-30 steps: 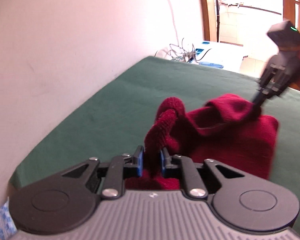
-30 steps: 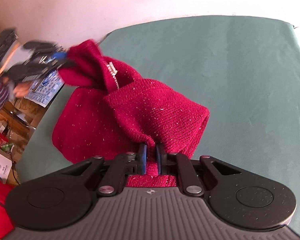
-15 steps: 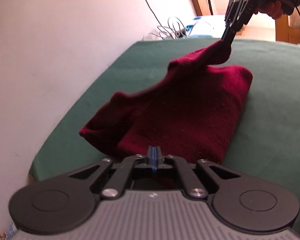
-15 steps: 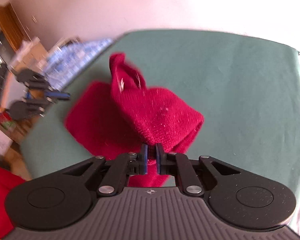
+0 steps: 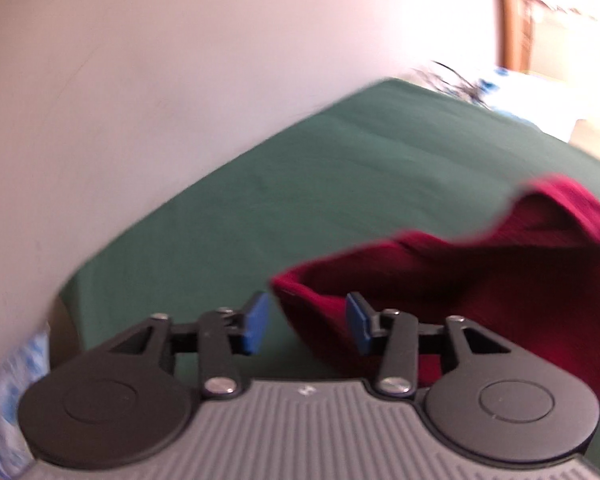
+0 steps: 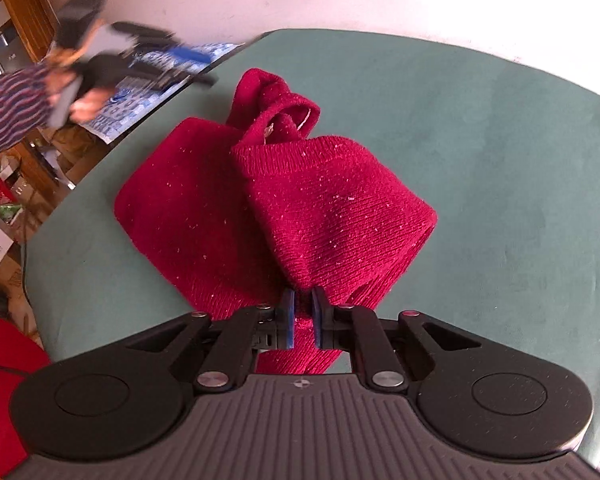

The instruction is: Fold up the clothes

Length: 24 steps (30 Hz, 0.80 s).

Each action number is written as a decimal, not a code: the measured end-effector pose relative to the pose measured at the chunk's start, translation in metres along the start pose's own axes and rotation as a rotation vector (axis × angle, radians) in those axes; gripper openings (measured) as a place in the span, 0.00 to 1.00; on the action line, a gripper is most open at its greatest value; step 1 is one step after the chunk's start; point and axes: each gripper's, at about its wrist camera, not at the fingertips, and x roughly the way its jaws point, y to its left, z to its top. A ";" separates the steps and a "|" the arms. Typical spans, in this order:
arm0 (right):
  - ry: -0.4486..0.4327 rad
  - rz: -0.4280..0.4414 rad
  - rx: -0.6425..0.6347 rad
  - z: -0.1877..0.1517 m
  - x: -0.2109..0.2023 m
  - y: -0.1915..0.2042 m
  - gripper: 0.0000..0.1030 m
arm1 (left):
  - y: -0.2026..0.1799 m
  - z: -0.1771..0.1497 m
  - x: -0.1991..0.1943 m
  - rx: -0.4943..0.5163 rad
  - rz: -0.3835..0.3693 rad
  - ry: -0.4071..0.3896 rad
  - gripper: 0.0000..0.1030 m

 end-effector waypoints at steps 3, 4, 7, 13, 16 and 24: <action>0.004 0.020 0.041 -0.001 0.000 -0.008 0.09 | 0.011 0.006 0.033 0.018 -0.039 0.066 0.50; 0.007 0.026 0.054 -0.001 0.000 -0.010 0.09 | 0.012 0.008 0.042 0.035 -0.057 0.081 0.50; 0.012 0.043 0.090 -0.002 -0.001 -0.017 0.10 | 0.011 0.014 0.062 0.067 -0.142 0.108 0.54; 0.020 0.056 0.146 -0.005 -0.007 -0.020 0.11 | 0.023 0.017 0.095 0.010 -0.243 0.167 0.66; 0.021 0.059 0.169 -0.004 -0.006 -0.023 0.12 | 0.027 0.014 0.110 -0.043 -0.280 0.204 0.54; 0.028 0.051 0.181 -0.004 -0.009 -0.027 0.12 | 0.037 0.009 0.095 -0.169 -0.334 0.143 0.15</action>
